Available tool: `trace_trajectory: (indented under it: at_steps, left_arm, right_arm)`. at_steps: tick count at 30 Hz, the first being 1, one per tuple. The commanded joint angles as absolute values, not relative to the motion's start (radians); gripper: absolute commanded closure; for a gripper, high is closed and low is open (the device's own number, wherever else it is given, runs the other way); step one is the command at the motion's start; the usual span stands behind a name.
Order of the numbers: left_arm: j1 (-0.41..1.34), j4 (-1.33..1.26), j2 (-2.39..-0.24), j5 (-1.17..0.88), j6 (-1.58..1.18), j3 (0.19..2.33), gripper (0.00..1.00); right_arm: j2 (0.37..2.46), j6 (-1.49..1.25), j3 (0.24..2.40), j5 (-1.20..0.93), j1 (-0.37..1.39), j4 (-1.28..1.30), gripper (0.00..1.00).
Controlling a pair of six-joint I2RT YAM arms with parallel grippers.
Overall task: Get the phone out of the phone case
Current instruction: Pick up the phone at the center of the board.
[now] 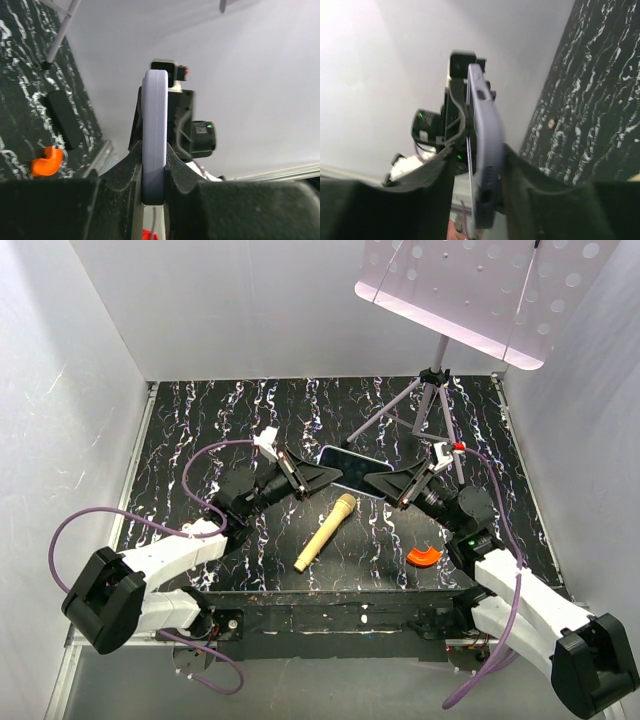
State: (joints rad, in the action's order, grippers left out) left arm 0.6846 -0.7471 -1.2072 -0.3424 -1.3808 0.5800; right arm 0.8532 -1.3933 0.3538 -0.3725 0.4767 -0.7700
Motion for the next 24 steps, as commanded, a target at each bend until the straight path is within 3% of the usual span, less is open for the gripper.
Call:
trace_trajectory:
  at_steps: [1,3,5,9,12,16,24]
  left_arm:
    - [0.681,-0.646,-1.158,-0.385,-1.234,0.662,1.0]
    - [0.654,-0.519,-1.135,-0.472,-1.123,0.724,1.0]
    - [0.612,-0.416,-1.131,-0.604,-1.028,0.779,1.0]
    - [0.517,-0.318,-1.147,-0.939,-0.914,0.866,1.0]
    - [0.495,-0.175,-1.189,-1.118,-0.818,0.949,1.0]
    - [0.497,-0.049,-1.215,-1.207,-0.762,0.997,1.0]
    - [0.495,-0.057,-1.223,-1.253,-0.792,0.98,1.0]
  right_arm:
    - [0.795,-1.185,0.443,-0.478,0.509,-0.598,0.3]
    - [0.772,-1.0,0.545,-0.5,0.508,-0.296,0.15]
    - [0.772,-0.814,0.662,-0.483,0.506,0.049,0.08]
    - [0.816,-0.542,0.804,-0.578,0.5,0.34,0.06]
    - [0.86,-0.463,0.85,-0.721,0.5,0.388,0.07]
    - [0.91,-0.457,0.861,-0.894,0.5,0.326,0.1]
    - [0.98,-0.604,0.798,-1.057,0.523,0.068,0.34]
